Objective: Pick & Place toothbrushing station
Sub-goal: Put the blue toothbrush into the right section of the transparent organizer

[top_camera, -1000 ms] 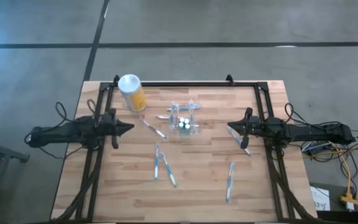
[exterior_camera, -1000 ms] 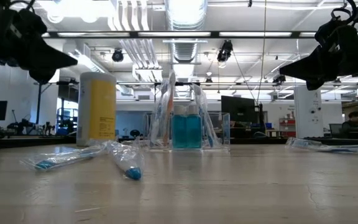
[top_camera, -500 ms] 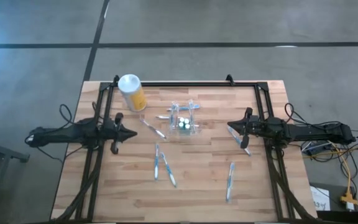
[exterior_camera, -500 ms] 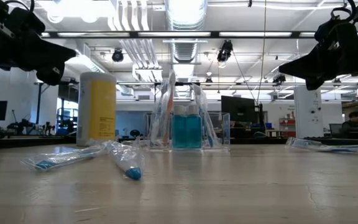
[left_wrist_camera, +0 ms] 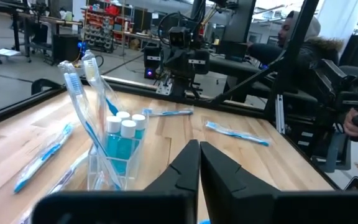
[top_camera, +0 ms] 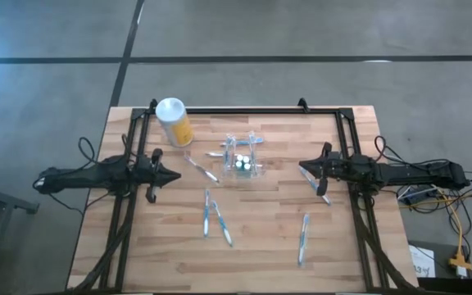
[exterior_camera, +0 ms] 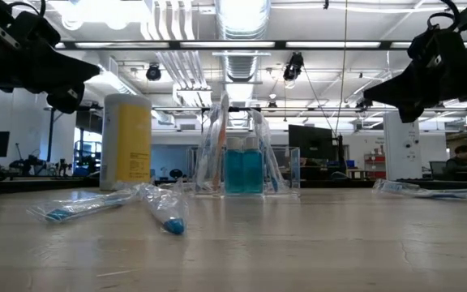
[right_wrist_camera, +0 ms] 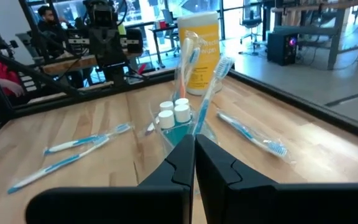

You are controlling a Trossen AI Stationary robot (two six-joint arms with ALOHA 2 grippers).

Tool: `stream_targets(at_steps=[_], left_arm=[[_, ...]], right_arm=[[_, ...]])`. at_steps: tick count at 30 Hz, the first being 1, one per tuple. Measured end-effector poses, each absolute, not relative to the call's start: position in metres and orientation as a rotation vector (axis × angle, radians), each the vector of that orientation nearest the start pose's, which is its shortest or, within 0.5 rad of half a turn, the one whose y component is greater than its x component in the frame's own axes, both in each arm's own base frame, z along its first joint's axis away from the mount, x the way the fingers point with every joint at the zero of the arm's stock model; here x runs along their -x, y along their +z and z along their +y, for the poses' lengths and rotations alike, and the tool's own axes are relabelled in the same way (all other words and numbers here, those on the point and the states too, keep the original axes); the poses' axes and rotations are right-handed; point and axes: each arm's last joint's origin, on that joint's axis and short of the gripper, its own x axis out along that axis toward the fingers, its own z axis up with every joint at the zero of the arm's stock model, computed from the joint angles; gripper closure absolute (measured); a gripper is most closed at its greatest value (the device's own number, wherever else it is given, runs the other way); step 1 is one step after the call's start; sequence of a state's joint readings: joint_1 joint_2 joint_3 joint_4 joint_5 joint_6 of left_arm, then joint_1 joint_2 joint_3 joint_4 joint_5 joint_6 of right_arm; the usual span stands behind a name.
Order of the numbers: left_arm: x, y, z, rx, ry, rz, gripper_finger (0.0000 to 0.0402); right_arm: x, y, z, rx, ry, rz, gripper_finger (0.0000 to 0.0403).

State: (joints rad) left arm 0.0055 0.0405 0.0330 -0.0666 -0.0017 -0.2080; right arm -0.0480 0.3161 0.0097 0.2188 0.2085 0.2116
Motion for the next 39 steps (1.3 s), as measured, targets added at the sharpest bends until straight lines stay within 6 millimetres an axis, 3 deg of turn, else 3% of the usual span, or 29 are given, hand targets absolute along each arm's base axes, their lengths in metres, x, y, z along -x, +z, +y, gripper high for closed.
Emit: stream_targets(at_steps=[5,10,18,24,29,33,39], left_arm=[[-0.098,0.165,0.001,0.212,0.016,0.075,0.0387],[-0.098,0.165,0.001,0.207,0.016,0.076,0.0387],[-0.098,0.165,0.001,0.177,0.018,0.076,0.0386],[-0.098,0.165,0.001,0.165,0.017,0.071,0.0389],[-0.098,0.165,0.001,0.143,0.011,0.071,0.0394],[-0.098,0.165,0.001,0.158,0.009,0.07,0.0395],[-0.099,0.168,0.001,0.159,0.007,0.024,0.0389]], right_arm=[[-0.116,0.164,-0.012,-0.235,-0.265,0.049,0.0392],[-0.12,0.19,-0.01,-0.262,-0.252,0.046,0.0392],[-0.129,0.247,-0.007,-0.32,-0.381,0.375,0.0392],[-0.132,0.272,-0.007,-0.423,-0.528,0.731,0.0392],[-0.137,0.275,-0.007,-0.469,-0.622,0.898,0.0392],[-0.148,0.265,-0.004,-0.493,-0.572,0.999,0.0384],[-0.164,0.241,-0.003,-0.584,-0.65,1.131,0.0323]])
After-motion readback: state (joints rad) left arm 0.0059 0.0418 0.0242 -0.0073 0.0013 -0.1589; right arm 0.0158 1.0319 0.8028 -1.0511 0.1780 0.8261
